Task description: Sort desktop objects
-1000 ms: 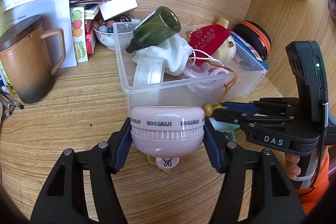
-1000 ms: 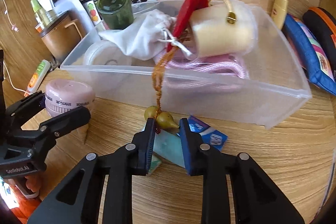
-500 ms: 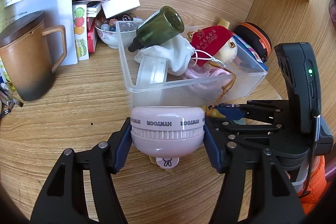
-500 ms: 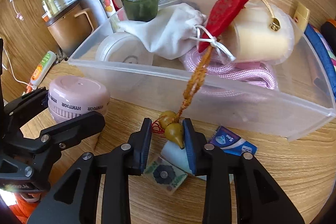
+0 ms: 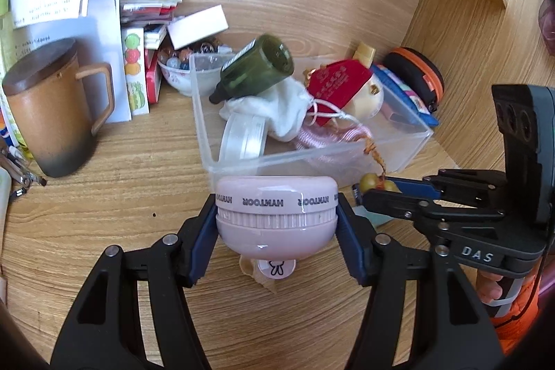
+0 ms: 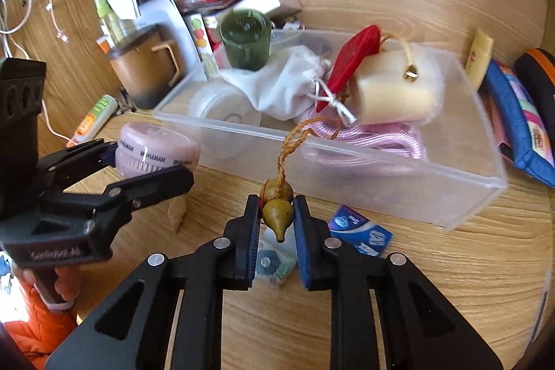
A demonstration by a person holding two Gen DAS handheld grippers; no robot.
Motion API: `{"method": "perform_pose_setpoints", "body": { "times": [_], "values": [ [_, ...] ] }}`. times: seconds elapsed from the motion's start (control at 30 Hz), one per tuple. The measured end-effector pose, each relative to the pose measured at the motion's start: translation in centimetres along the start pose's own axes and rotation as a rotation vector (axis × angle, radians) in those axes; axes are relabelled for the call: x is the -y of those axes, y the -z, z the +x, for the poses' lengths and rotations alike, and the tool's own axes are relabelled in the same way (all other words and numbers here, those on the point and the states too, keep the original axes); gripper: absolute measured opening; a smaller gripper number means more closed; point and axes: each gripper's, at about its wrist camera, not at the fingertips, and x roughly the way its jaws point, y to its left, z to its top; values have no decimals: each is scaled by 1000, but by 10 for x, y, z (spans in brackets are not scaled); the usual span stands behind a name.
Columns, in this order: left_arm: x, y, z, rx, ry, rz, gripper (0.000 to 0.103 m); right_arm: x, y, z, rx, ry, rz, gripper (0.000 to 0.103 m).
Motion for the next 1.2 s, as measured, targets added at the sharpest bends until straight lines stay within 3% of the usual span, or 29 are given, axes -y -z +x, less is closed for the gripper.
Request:
{"method": "perform_pose_setpoints", "body": {
  "times": [0.23,0.63,0.87,1.2],
  "values": [
    [15,-12,-9,31,11,19,62,11,-3,-25,60,-49,33,17],
    [23,-30,-15,74,5,31,62,33,-20,-44,130,-33,41,17],
    [26,-48,-14,96,-27,48,62,51,-35,-37,126,1,39,17],
    [26,-65,16,60,-37,29,62,69,-47,-20,82,16,14,17]
  ]
}}
